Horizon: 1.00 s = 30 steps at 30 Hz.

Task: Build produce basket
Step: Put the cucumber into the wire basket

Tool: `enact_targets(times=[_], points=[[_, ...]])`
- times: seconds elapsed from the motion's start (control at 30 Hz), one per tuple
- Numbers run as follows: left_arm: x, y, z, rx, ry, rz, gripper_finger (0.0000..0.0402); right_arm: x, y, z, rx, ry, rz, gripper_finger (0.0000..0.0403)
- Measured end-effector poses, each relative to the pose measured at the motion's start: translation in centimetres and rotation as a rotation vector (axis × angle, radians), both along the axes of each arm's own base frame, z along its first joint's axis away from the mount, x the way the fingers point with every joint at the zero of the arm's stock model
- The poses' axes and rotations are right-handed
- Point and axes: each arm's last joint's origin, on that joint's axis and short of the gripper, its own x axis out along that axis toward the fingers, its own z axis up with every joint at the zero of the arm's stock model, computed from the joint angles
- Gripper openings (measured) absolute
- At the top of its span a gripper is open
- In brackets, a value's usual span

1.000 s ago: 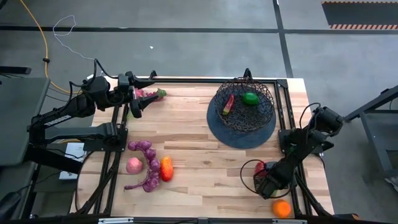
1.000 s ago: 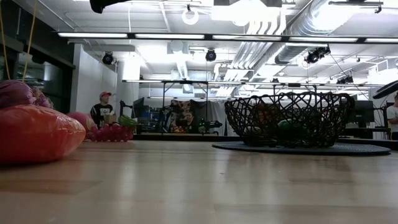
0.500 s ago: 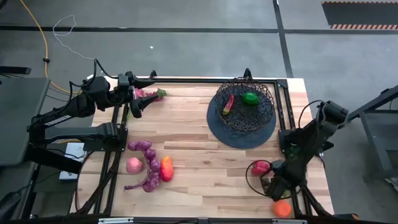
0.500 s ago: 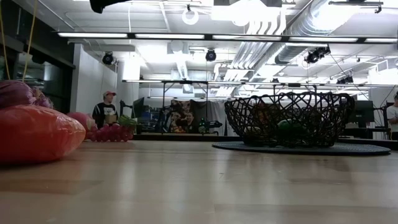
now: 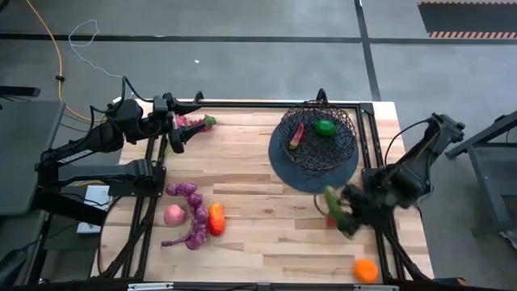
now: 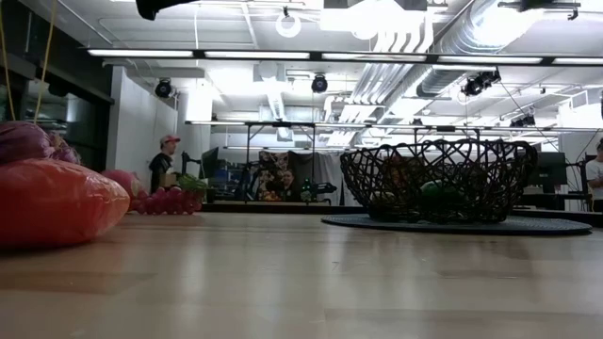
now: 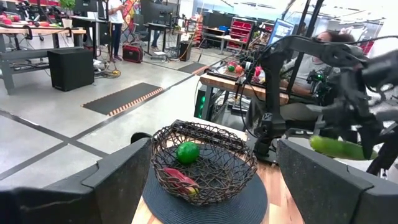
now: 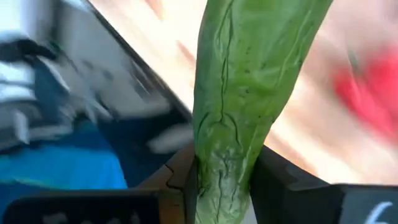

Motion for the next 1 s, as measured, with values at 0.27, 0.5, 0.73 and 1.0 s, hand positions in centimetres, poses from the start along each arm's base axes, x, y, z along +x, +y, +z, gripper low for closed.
enact_targets(times=[0.27,0.5,0.73,1.0], points=[[0.0,0.0,0.1,0.003,-0.005,0.000,0.0335,6.8,-7.0,2.3,-0.475,-0.479,0.025,0.0094],[0.1,-0.1,0.9,-0.012,-0.103,-0.057,0.0335,9.1,-13.3,5.4,-0.915,-0.760,-0.024,0.0105],[0.2,-0.5,2.0,-0.039,-0.230,-0.206,0.0335,9.5,-16.5,5.6,-0.996,-0.802,0.049,0.0107],[1.0,-0.1,1.6,-0.041,-0.196,-0.182,0.0335,9.8,-17.1,5.2,-1.011,-0.799,0.085,0.0107]])
